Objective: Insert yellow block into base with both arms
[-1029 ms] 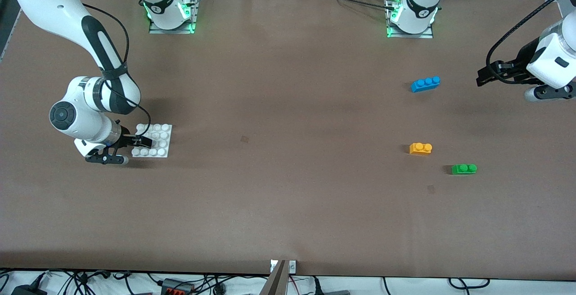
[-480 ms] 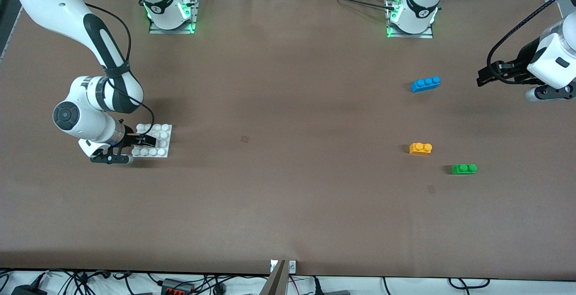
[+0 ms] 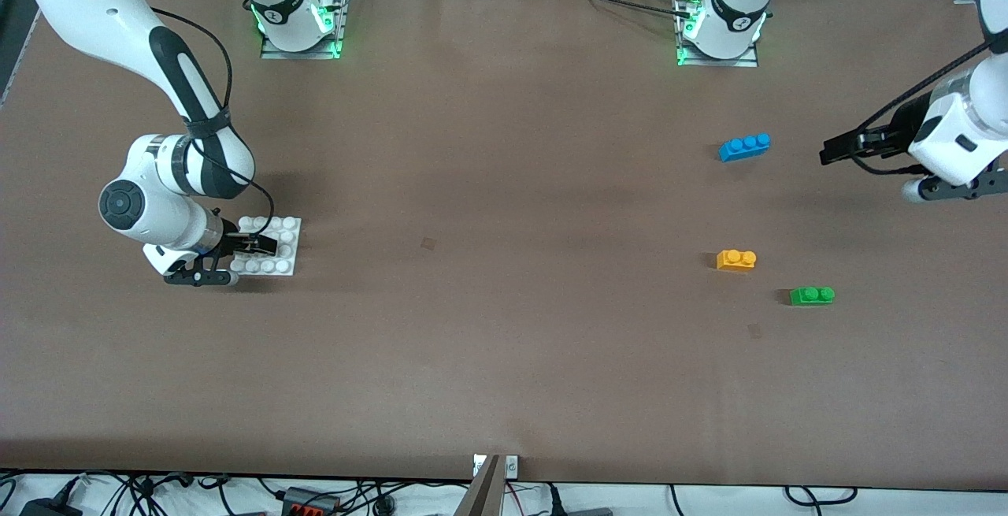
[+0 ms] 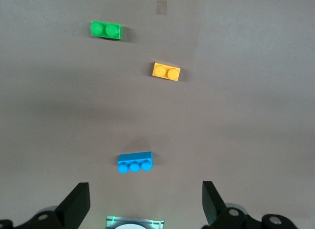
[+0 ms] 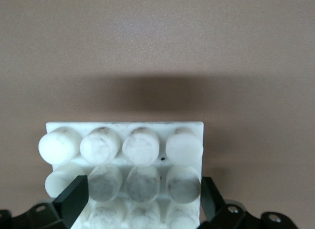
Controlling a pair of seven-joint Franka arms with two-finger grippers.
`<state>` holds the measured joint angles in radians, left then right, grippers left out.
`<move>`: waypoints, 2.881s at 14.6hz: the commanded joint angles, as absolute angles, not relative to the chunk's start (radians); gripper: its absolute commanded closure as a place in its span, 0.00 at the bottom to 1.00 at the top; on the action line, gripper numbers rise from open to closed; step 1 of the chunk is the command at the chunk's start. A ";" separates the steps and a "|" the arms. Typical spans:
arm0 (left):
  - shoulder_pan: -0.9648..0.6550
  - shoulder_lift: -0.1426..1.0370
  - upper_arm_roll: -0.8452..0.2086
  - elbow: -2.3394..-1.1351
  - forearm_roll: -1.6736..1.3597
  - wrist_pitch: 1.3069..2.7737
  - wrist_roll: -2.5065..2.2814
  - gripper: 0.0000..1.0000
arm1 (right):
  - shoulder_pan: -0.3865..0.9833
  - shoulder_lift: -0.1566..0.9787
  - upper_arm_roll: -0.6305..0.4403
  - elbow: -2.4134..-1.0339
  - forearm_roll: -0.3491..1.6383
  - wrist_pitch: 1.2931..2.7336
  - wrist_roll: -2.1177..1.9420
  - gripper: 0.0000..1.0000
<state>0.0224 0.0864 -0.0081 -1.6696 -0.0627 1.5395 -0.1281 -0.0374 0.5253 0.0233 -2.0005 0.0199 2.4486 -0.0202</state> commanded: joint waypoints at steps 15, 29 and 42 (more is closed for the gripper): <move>-0.081 0.333 -0.025 -1.874 0.006 2.106 0.018 0.00 | -0.052 0.592 0.124 -1.991 0.052 2.465 -0.064 0.03; -0.037 0.330 -0.026 -2.102 0.003 2.422 0.106 0.00 | 0.165 0.727 0.225 -1.821 0.186 2.471 0.196 0.03; -0.026 0.399 -0.028 -2.103 0.005 2.528 0.181 0.00 | 0.494 0.923 0.227 -1.482 0.186 2.485 0.535 0.03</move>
<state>-0.0384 0.3846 -0.0245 -2.0997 -0.0078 2.4919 0.1394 0.4376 0.8347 0.2303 -1.5627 0.1709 2.4626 0.4853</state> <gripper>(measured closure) 0.000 0.031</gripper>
